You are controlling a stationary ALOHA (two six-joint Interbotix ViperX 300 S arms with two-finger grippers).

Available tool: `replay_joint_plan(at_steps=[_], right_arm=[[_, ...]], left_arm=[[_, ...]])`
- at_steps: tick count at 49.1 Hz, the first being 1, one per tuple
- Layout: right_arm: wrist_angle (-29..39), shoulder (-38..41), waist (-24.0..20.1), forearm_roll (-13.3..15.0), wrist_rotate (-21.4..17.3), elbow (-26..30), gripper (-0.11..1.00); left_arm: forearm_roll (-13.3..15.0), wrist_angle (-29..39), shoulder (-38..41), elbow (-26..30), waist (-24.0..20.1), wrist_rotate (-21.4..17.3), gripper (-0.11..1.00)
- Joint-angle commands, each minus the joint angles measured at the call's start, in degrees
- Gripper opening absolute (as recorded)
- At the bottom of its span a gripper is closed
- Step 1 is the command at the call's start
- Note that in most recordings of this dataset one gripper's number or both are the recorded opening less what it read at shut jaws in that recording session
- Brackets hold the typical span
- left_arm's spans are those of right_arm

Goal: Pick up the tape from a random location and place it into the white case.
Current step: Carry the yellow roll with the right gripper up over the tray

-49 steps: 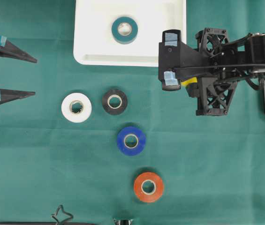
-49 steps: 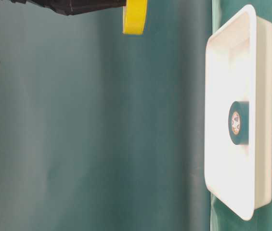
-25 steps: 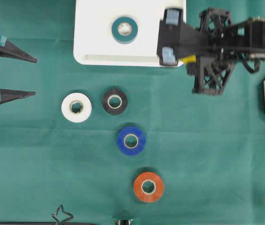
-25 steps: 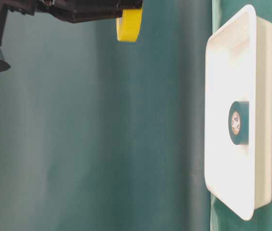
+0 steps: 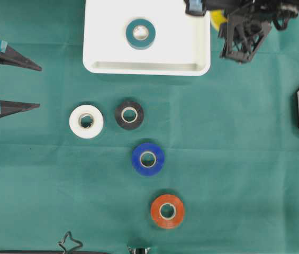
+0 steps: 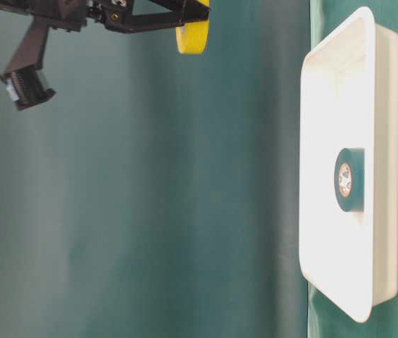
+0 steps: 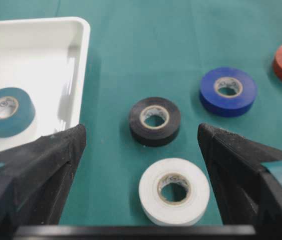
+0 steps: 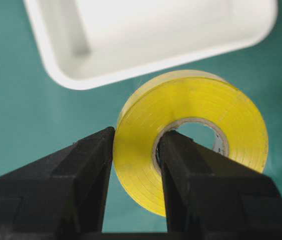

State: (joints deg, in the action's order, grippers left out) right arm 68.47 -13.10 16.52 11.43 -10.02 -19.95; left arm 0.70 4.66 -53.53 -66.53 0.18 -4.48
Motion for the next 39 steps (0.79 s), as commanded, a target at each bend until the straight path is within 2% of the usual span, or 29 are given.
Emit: replay_joint_plan(at_steps=[1, 23, 29, 39], right_arm=[[-0.6, -1.3, 1.8, 0.3, 0.4, 0.4, 0.30], [-4.8, -0.2, 2.7, 0.0, 2.1, 1.3, 0.30], [-5.6, 2.3, 2.8, 0.0, 2.7, 3.5, 0.30], [-5.8, 7.3, 2.7, -0.2, 6.1, 9.0, 0.30]], left_arm=[[0.1, -0.4, 0.4, 0.5, 0.1, 0.1, 0.95], [0.0, -0.5, 0.4, 0.5, 0.2, 0.1, 0.95], [0.1, -0.6, 0.4, 0.5, 0.1, 0.1, 0.95], [0.1, -0.6, 0.4, 0.5, 0.1, 0.1, 0.95]])
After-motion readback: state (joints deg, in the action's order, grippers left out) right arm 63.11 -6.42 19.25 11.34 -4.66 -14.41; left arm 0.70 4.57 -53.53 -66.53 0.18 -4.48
